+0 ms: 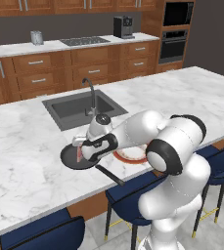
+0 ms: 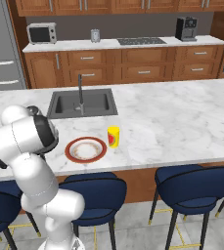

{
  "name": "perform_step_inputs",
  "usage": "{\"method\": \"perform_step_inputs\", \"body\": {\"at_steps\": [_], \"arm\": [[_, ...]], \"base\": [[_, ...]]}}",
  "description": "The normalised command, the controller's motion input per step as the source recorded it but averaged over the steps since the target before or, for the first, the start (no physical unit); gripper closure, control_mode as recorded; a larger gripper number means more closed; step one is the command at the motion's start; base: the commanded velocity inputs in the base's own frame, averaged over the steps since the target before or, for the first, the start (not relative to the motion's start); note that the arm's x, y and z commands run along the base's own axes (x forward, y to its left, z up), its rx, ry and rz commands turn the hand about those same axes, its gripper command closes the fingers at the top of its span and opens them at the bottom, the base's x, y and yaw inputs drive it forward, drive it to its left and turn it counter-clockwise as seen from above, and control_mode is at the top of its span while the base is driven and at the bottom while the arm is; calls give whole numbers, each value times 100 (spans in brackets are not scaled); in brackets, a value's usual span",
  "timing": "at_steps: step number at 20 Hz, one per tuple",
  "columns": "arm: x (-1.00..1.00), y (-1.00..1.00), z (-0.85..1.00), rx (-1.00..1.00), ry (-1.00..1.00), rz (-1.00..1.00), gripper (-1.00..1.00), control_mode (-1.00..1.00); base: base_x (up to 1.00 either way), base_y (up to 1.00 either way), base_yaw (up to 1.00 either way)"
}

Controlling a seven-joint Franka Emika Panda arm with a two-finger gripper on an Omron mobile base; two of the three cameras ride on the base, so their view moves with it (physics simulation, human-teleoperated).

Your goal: Pick up the pan with the steak in it and place it on the dining table. Then place the steak on the plate.

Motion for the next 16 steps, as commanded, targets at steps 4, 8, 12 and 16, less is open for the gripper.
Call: {"method": "perform_step_inputs", "body": {"at_steps": [4, 8, 12, 16], "arm": [[10, 7, -7, 0, 1, 0, -100, -100], [24, 25, -20, 0, 0, -4, -100, -100], [26, 27, -26, 0, 2, -5, -100, -100], [18, 28, -36, -1, 5, -4, -100, -100]], "base": [[0, 0, 0], [0, 0, 0], [0, 0, 0], [0, 0, 0]]}}
